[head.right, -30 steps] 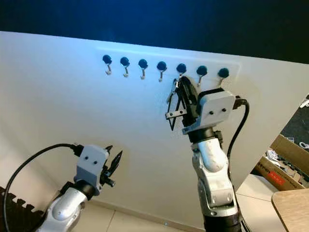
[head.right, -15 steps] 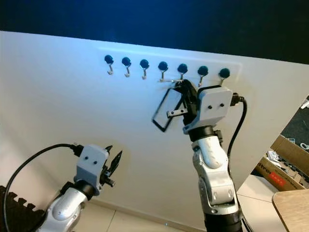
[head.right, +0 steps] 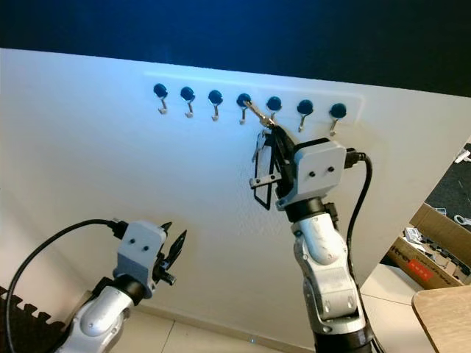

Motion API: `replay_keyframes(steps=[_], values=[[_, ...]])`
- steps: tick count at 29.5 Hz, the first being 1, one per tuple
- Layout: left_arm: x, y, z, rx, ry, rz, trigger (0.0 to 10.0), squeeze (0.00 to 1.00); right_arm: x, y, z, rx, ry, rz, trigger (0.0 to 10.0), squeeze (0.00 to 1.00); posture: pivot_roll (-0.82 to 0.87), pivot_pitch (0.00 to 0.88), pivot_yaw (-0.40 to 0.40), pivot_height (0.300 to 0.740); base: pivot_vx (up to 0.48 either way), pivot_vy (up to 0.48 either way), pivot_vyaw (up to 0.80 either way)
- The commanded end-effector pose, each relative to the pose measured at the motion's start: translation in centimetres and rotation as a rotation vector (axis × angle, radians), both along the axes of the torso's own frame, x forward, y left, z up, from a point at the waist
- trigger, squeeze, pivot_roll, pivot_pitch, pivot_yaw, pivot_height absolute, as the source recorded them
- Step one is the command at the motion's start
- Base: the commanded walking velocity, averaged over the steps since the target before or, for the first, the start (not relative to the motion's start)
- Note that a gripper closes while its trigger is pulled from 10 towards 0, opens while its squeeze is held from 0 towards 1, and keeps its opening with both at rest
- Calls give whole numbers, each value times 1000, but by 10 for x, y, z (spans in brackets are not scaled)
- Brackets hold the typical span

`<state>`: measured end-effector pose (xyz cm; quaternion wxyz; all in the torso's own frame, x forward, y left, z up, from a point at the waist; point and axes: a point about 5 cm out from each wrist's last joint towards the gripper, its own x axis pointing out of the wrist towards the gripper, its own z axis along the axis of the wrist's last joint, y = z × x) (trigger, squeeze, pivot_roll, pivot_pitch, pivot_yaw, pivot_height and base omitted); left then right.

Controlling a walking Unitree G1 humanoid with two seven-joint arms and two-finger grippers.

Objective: Hang keys on a hook

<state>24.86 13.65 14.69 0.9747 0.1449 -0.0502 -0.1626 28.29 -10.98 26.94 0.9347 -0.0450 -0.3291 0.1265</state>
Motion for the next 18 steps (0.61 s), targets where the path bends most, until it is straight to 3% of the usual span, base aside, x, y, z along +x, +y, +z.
replay_keyframes(steps=[1,13,18], values=[[-1,-1,-4,1,11,5,10000,0,-7,3,11,1,-73,20,10000,0,134,119,1,740,0,0,0],[-1,-1,-4,1,11,7,10000,0,-7,2,16,-7,-107,19,10000,0,135,120,-2,740,0,0,0],[-1,-2,-4,1,13,7,10000,0,-2,2,2,-47,-44,4,10000,0,134,120,-3,740,0,0,0]])
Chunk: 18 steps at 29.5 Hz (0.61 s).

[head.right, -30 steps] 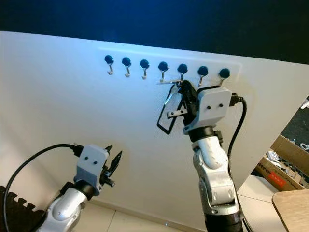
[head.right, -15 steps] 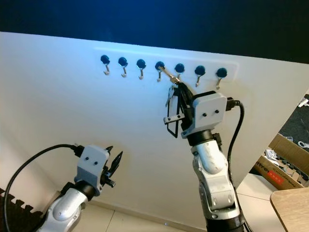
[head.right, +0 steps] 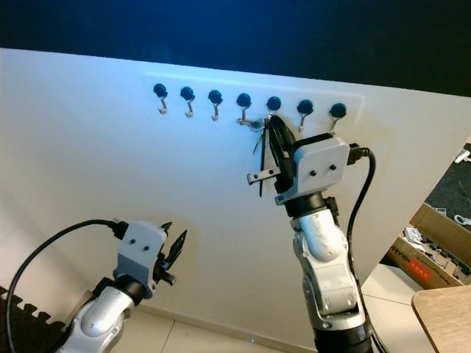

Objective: Hang keys on a hook

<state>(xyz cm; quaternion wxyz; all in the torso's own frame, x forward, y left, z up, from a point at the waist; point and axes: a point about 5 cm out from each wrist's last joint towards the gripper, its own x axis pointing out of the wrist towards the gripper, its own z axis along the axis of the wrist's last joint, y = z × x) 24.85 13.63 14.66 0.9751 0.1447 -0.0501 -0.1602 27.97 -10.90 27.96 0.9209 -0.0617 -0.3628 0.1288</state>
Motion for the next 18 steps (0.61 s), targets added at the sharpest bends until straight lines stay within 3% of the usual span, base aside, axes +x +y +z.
replay_keyframes(steps=[1,7,15,16,17,18], values=[[-1,-2,-4,1,14,2,10000,0,1,1,-8,-22,32,3,10000,0,134,120,-3,740,0,0,0],[-2,-2,-4,1,14,1,10000,0,5,-1,-25,-37,118,-22,10000,0,130,124,-1,740,0,0,0],[-2,-2,-5,1,16,2,10000,0,6,-3,-30,-42,137,-31,10000,0,130,125,-2,740,0,0,0],[-2,-2,-5,1,16,3,10000,0,6,-3,-30,-40,137,-30,10000,35,132,126,-2,740,0,0,0],[-2,-2,-5,1,16,3,10000,0,6,-3,-30,-39,136,-29,10000,906,132,126,-2,740,0,0,0],[-2,-2,-5,1,16,3,10000,0,6,-3,-30,-33,134,-26,10000,1000,133,126,-3,740,0,0,0]])
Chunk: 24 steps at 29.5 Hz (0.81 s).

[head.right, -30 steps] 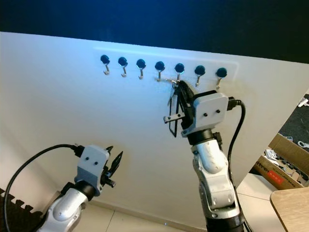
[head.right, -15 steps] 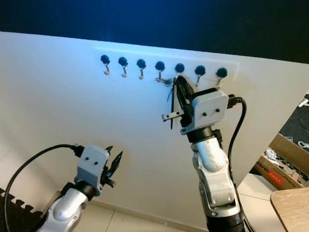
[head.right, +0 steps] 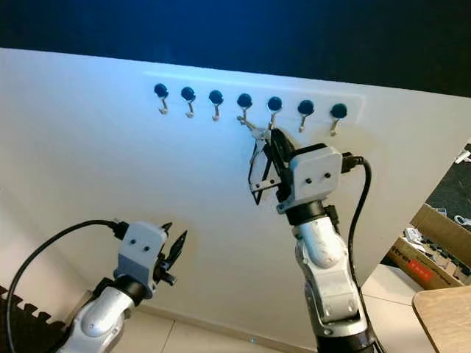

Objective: Hang keys on a hook

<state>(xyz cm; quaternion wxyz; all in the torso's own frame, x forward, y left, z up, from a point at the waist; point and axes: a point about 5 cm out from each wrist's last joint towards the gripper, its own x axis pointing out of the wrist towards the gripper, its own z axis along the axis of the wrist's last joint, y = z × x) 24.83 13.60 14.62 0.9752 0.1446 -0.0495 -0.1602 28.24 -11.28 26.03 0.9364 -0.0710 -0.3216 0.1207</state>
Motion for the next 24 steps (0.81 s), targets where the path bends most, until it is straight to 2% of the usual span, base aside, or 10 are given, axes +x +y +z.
replay_keyframes(steps=[1,5,6,13,15,16,17,19,21,24], values=[[-2,-1,-4,1,15,3,10000,0,3,1,-10,-12,50,5,10000,1000,133,126,-3,740,0,0,0],[-2,-1,-4,1,16,4,10000,0,0,1,-7,7,21,14,10000,1000,134,127,-4,740,0,0,0],[-2,-1,-4,2,16,4,10000,0,-2,0,-5,20,-6,14,10000,0,134,128,-5,740,0,0,0],[-3,-1,-5,4,19,4,10000,0,-10,-3,-12,-2,-32,-4,10000,0,134,130,-5,740,0,0,0],[-3,-1,-6,4,20,3,10000,0,-16,-3,-25,-54,-18,-12,10000,0,135,132,-11,740,0,0,0],[-3,-1,-6,6,21,4,10000,0,-23,-4,-43,-101,20,-19,10000,0,135,132,-11,740,0,0,0],[-3,-1,-6,6,21,4,10000,0,-23,-4,-43,-101,20,-19,10000,0,135,132,-11,740,0,0,0],[-4,0,-7,9,22,5,10000,0,-35,-7,-70,-151,90,-23,10000,0,135,133,-12,740,0,0,0],[-4,0,-7,9,22,5,10000,0,-39,-8,-76,-167,103,-23,10000,0,135,133,-12,740,0,0,0],[-4,0,-7,12,25,3,10000,0,-53,-19,-103,-231,169,-75,10000,0,128,135,-5,740,0,0,0]])
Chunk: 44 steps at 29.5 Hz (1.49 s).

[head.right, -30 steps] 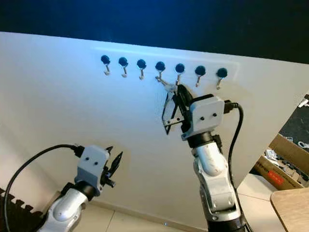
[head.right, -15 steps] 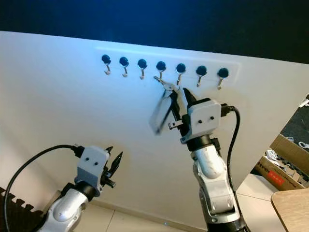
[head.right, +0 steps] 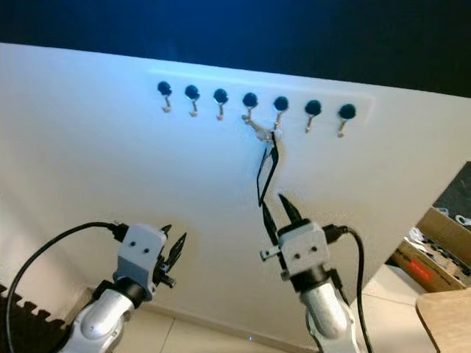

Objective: Hang keys on a hook

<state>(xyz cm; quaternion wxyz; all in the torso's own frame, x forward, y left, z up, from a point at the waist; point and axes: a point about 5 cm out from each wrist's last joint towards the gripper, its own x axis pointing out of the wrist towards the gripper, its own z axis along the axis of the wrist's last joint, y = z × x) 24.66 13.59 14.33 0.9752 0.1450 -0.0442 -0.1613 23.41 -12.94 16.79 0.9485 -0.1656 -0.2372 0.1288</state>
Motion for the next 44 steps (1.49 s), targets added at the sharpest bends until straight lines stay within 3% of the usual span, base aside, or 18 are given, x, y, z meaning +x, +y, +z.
replay_keyframes(steps=[1,6,8,10,13,14,17,19,20,21,24,28,34,44], values=[[-2,0,-4,10,15,2,10000,0,-7,-6,-16,-42,37,-33,10000,0,128,135,-5,740,0,0,0],[-1,-1,-5,12,20,-13,10000,0,-3,-4,-15,-24,32,-38,10000,0,115,134,7,740,0,0,0],[0,-2,-5,13,20,-17,10000,0,-1,3,-14,-12,39,0,10000,0,114,133,8,740,0,0,0],[1,-3,-5,13,19,-20,10000,0,-3,22,-14,-10,62,123,10000,0,117,131,11,740,0,0,0],[1,-3,-5,13,18,-20,10000,0,-4,32,-13,-11,64,185,10000,0,116,128,10,740,0,0,0],[2,-3,-5,12,17,-19,10000,0,-3,44,-2,8,39,247,10000,0,123,127,8,740,0,0,0],[2,-3,-5,12,16,-17,10000,0,-1,53,9,34,12,293,10000,0,125,126,7,740,0,0,0],[1,-2,-5,12,15,-12,10000,0,7,60,29,123,-21,331,10000,0,133,123,4,740,0,0,0],[1,-2,-5,12,15,-12,10000,0,7,60,29,123,-21,331,10000,0,133,123,4,740,0,0,0],[1,-2,-5,10,15,-9,10000,0,16,60,40,224,-22,327,10000,0,133,123,4,740,0,0,0],[1,-3,-5,10,14,-9,10000,0,21,59,44,272,-22,313,10000,0,137,122,4,740,0,0,0],[2,-3,-4,10,12,-6,10000,0,45,52,63,443,-56,199,10000,0,141,118,7,740,0,0,0],[2,-2,-4,10,10,-6,10000,0,55,46,68,465,-65,120,10000,0,137,119,10,740,0,0,0],[2,-4,-4,7,10,-8,10000,0,63,52,86,480,-111,183,10000,0,139,119,9,740,0,0,0]])
